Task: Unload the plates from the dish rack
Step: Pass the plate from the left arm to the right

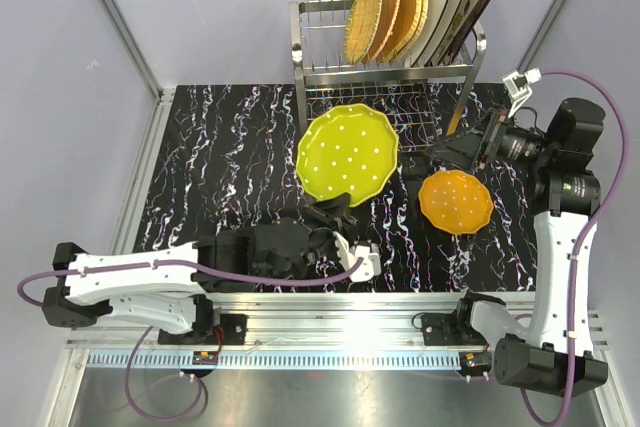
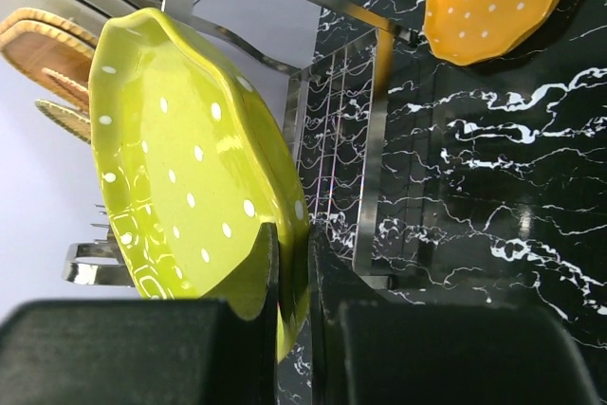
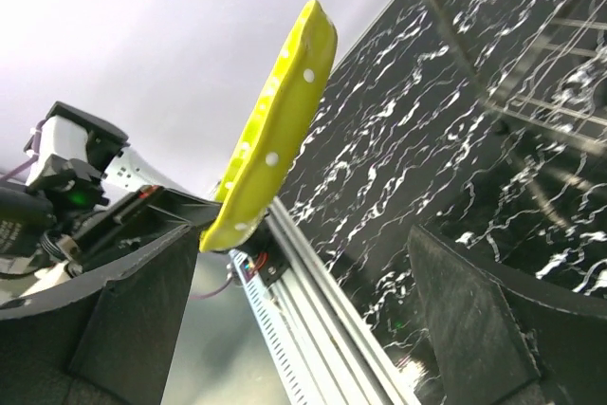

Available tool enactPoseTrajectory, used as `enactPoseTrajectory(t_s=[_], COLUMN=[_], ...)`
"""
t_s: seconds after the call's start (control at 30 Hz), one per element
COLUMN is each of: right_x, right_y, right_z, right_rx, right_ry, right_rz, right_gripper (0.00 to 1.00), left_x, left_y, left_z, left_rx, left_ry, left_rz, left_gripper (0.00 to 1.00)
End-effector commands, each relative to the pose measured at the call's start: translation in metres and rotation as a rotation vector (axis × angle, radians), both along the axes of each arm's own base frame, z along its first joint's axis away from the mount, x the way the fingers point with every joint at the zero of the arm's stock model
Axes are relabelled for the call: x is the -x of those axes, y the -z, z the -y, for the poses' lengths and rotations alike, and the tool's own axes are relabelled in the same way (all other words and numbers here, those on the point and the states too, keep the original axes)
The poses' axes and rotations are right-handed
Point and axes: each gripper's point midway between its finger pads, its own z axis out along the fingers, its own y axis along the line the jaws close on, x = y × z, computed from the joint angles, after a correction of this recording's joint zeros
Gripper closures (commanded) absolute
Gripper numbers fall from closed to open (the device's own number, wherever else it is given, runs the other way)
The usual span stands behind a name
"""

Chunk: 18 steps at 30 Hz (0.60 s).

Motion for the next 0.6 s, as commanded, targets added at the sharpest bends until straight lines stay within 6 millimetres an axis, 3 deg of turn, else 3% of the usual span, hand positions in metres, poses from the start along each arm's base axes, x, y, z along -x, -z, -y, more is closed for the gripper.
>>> enactPoseTrajectory(t_s=[0.0,0.2,0.43,0.57], right_x=[0.002,-0.003,-0.002,-0.012], right_y=[0.004,0.037,0.051,0.069], right_z=[-0.009,-0.015,-0.023,-0.02], right_rx=[-0.005,0.093,0.148,0.186], right_ry=[-0.016,0.008,-0.003,0.048], right_rz=[-0.002,0.002,-0.001,-0.05], right_gripper=[0.0,0.0,0.0,0.0], left_x=[-0.006,-0.002,-0.003,-0.004], left_y=[-0.061,-0.037,-0.014,-0.009], left_z=[-0.001,0.018,0.032,0.038], left_rx=[0.24,0.198,0.154,0.149], left_ry=[-0.066,-0.071,-0.078,-0.084], left_rz=[0.095,0.091,0.074,0.068], left_gripper=[1.0,1.0,1.0,1.0])
